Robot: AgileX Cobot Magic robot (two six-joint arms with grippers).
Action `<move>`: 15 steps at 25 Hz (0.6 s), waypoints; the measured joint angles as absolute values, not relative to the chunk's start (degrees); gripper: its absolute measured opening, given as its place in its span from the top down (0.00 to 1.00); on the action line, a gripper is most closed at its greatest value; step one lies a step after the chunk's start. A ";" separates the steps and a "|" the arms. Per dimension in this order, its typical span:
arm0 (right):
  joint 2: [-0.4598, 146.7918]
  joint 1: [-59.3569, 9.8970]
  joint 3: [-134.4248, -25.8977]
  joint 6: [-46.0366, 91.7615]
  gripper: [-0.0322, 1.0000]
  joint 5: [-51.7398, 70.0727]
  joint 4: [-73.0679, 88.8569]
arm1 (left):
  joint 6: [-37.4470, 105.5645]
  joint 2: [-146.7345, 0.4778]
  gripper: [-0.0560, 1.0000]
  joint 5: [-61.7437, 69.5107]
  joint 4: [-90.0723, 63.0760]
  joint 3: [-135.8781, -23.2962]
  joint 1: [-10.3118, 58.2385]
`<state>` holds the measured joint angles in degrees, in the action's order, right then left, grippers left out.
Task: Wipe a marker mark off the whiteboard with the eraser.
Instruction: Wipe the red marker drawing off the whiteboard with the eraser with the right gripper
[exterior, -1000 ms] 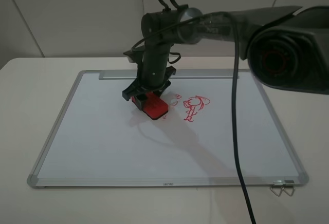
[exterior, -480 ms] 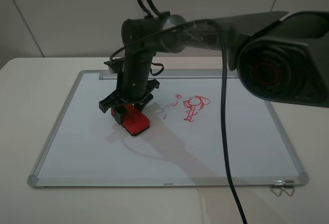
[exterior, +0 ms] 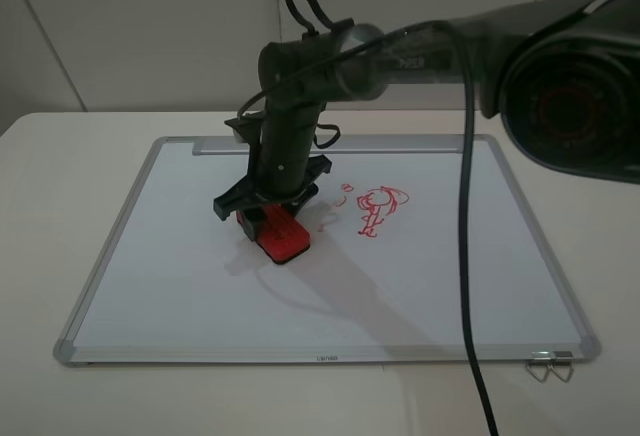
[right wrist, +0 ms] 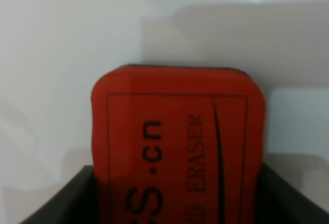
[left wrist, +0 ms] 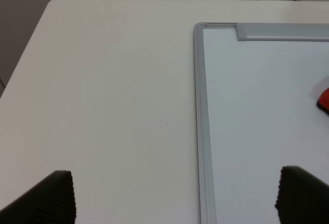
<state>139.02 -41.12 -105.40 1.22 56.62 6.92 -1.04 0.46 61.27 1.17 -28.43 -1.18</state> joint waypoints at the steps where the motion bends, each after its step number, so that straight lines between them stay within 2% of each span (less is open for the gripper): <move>1: 138.48 -40.63 -104.17 0.74 0.49 55.95 6.24 | -1.04 0.46 0.21 61.27 1.17 -28.43 -1.18; 15: 136.98 -34.27 -100.11 -1.26 0.49 46.86 -1.46 | -1.04 0.46 0.21 61.27 1.17 -28.43 -1.18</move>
<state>136.98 -34.27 -100.11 -1.26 46.86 -1.46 -1.04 0.46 61.27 1.17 -28.43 -1.18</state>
